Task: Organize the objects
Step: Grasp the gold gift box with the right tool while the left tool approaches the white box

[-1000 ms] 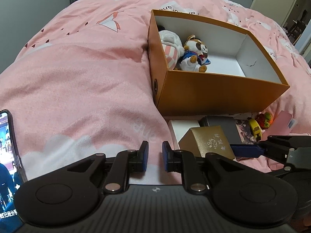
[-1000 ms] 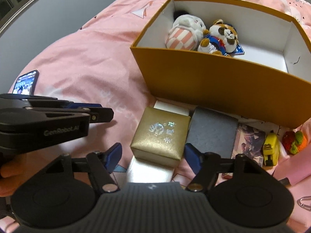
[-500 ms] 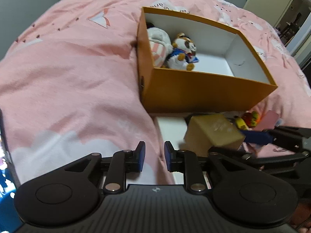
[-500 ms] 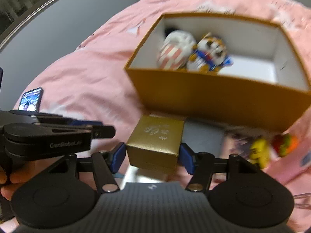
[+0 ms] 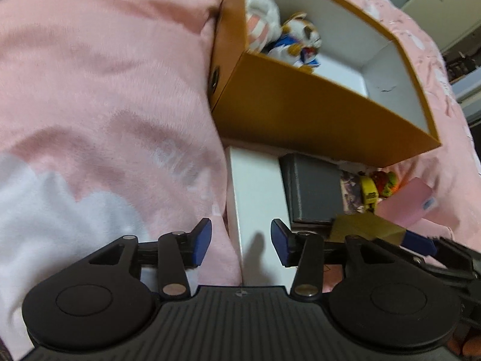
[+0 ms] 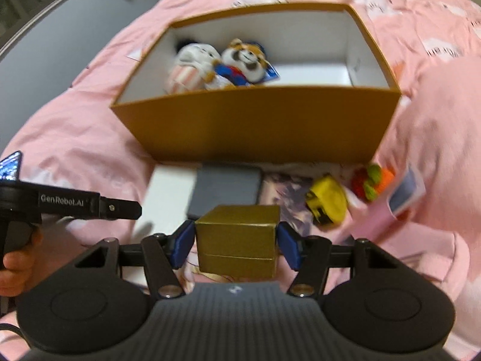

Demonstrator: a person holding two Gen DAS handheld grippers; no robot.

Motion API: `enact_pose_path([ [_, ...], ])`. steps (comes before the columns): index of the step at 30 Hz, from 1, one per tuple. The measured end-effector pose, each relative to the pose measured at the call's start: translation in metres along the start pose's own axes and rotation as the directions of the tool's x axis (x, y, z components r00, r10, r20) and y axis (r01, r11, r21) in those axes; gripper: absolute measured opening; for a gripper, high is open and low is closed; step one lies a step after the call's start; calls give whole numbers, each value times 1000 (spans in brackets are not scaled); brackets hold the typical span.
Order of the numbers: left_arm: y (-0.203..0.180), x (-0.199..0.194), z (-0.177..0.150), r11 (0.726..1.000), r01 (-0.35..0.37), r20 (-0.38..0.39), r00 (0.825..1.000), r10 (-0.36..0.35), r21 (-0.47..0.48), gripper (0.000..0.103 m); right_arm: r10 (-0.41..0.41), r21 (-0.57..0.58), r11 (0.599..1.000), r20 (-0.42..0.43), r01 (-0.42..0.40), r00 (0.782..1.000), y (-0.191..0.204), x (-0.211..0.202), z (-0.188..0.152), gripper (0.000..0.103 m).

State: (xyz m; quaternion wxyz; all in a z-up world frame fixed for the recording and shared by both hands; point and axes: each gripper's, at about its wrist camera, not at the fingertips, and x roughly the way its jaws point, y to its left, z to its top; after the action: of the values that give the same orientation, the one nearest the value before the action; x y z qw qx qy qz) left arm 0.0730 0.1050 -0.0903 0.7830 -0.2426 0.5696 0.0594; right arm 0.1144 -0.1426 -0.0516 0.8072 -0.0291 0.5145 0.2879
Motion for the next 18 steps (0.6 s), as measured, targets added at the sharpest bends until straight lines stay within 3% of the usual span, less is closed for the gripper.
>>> enact_pose_path([
  [6, 4, 24, 4, 999, 1, -58, 998, -3, -51, 56, 8, 19, 1000, -28, -7, 1000, -11, 4, -3, 62],
  [15, 9, 48, 4, 988, 98, -94, 990, -109, -116, 65, 32, 43, 999, -15, -32, 999, -19, 5, -4, 63],
  [18, 9, 47, 3, 986, 113, -88, 988, -124, -125, 59, 39, 54, 998, -13, -38, 999, -21, 8, -4, 63],
])
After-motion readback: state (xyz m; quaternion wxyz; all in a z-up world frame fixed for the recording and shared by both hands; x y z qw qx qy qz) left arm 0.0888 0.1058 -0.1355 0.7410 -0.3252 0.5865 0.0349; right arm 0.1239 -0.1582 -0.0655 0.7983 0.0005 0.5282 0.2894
